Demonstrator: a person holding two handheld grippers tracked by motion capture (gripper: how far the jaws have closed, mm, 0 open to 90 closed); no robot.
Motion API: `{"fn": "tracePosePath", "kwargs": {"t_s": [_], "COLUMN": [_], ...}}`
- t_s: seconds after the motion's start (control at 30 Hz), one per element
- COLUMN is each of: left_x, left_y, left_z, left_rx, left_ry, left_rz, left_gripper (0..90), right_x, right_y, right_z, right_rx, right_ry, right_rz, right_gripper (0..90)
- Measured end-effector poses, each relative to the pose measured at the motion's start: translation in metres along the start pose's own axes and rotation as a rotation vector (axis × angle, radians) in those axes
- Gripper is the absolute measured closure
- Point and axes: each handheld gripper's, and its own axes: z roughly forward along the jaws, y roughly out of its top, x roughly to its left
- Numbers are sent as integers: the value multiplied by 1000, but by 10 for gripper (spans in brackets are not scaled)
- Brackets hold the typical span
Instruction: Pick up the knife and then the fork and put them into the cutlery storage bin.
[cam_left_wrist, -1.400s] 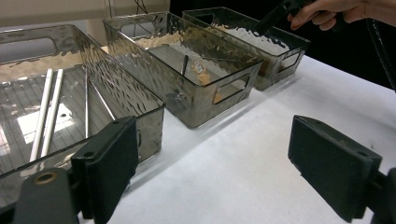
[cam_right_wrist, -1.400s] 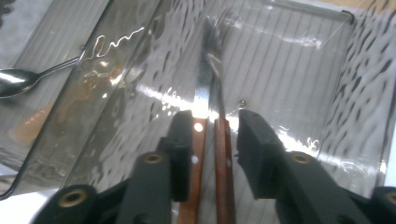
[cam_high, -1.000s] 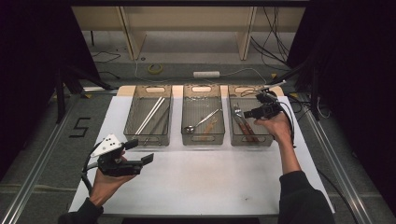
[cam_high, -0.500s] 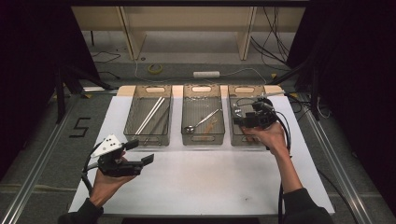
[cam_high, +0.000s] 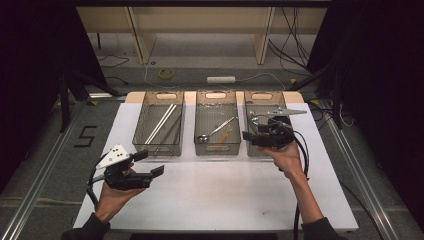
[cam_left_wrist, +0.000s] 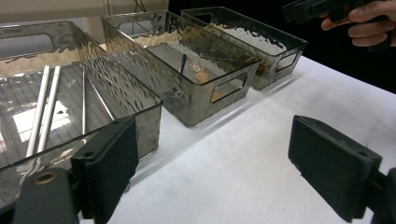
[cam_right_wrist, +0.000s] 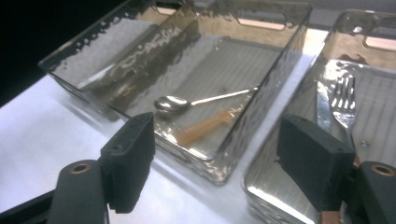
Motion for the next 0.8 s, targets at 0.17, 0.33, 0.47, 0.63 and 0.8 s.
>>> {"fn": "tracePosePath", "kwargs": {"t_s": [0.17,0.33,0.47,0.63,0.8], "left_x": [0,0,0,0,0], "left_y": [0,0,0,0,0], "left_z": [0,-1,0,0,1], "left_rx": [-2,-1,1,1,4], "left_ry": [0,1,0,-1,-4], "left_rz": [-3,-6,-9,-10,-8], "left_gripper": [157,158,157,157,157], "right_x": [7,13,17,24,28], "right_y": [-6,-10,-16,-23,-30], "right_z": [0,-3,-5,-6,-7], "right_rx": [-19,-53,-65,-71,-79], "right_ry": [16,42,62,82,106], "right_rz": [-7,-19,-27,-49,-53], "right_gripper": [274,259,253,242,235]}}
